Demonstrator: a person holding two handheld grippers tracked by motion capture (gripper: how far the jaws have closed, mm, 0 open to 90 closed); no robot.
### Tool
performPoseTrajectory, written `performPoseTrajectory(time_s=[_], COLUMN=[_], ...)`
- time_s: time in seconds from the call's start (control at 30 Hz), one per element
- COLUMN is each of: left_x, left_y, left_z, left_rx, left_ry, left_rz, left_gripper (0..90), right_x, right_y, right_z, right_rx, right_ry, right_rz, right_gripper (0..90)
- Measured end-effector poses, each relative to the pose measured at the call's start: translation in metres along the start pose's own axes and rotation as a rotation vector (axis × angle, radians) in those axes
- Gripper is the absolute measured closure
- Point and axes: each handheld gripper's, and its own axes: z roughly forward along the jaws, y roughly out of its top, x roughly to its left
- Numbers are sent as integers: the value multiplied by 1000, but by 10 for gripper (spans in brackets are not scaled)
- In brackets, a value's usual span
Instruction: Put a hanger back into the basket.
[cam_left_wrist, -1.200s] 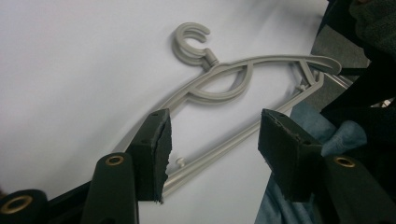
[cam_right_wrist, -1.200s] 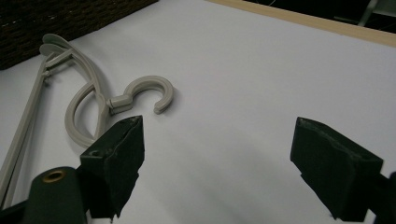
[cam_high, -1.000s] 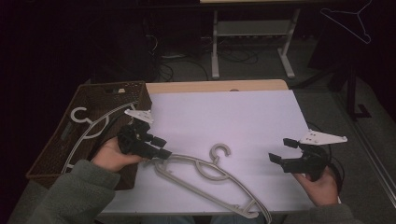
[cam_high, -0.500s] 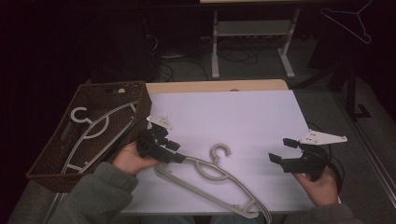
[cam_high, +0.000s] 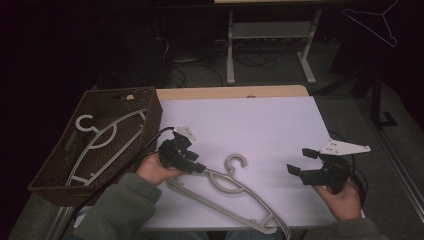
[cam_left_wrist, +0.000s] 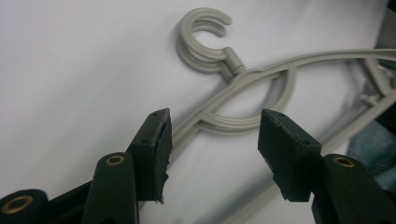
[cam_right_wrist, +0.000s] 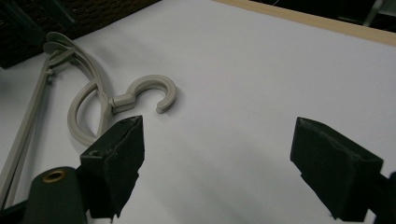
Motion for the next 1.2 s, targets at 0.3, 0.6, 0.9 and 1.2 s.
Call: performPoseTrajectory(time_s=[0.3, 0.6, 0.9, 1.2], left_x=[13, 24, 30, 33], left_y=[-1, -3, -3, -4], left_z=[21, 36, 45, 48], left_rx=[59, 129, 184, 208], left_ry=[21, 32, 19, 5], left_rz=[15, 10, 19, 24], left_gripper=[463, 487, 549, 545], right_x=[0, 0, -1, 0], right_y=[0, 0, 0, 0], right_z=[0, 0, 0, 0], right_rx=[0, 0, 0, 1], right_ry=[4, 8, 11, 13], right_rz=[-1, -5, -4, -6], right_gripper=[167, 168, 168, 168])
